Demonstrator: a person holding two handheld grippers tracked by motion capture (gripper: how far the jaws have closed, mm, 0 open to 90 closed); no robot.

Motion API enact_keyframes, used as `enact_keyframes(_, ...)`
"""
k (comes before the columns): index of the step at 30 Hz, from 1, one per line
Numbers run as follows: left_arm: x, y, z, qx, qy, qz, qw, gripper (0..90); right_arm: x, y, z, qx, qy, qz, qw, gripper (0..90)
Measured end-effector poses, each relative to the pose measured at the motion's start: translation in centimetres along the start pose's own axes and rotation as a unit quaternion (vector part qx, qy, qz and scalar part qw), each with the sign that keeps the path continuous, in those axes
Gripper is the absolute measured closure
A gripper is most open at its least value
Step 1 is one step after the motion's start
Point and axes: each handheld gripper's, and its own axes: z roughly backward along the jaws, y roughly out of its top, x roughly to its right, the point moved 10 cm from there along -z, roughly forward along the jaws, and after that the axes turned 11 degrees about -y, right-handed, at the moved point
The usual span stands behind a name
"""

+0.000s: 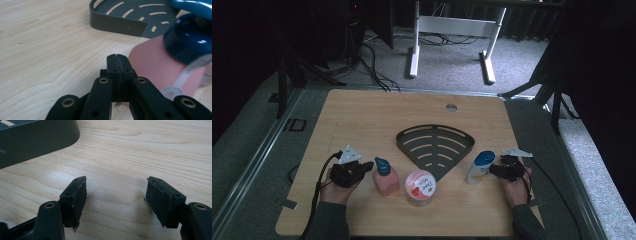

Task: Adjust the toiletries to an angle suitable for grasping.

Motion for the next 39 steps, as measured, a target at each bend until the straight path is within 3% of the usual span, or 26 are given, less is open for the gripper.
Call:
enact_keyframes(3,0.5,-0.2,0.5,-0.004,0.004,-0.005,1.0,90.0,0.0,0.0,0.0,0.0,0.0,0.001,1.0,32.8)
enact_keyframes(9,2.1,-0.4,1.5,0.0,-0.01,-0.018,0.9998,90.0,0.0,0.0,0.0,0.0,0.0,0.001,1.0,32.7)
enact_keyframes(11,2.1,-0.4,1.5,0.0,-0.01,-0.018,0.9998,90.0,0.0,0.0,0.0,0.0,0.0,0.001,1.0,32.7)
enact_keyframes(14,3.8,-0.4,1.9,0.011,-0.043,-0.023,0.9987,90.0,0.0,0.0,0.0,0.0,0.001,0.001,1.0,32.6)
enact_keyframes(23,5.5,-0.5,1.4,0.0,-0.067,-0.039,0.997,90.0,0.0,0.0,0.0,0.0,0.001,0.001,1.0,32.6)
enact_keyframes(32,5.7,-0.2,1.1,-0.006,-0.046,-0.055,0.9974,90.0,0.0,0.0,0.0,0.0,0.001,0.001,1.0,32.1)
enact_keyframes(39,5.9,0.1,0.8,-0.008,-0.046,-0.062,0.997,89.9,0.0,0.0,0.0,0.0,0.001,0.001,1.0,32.0)
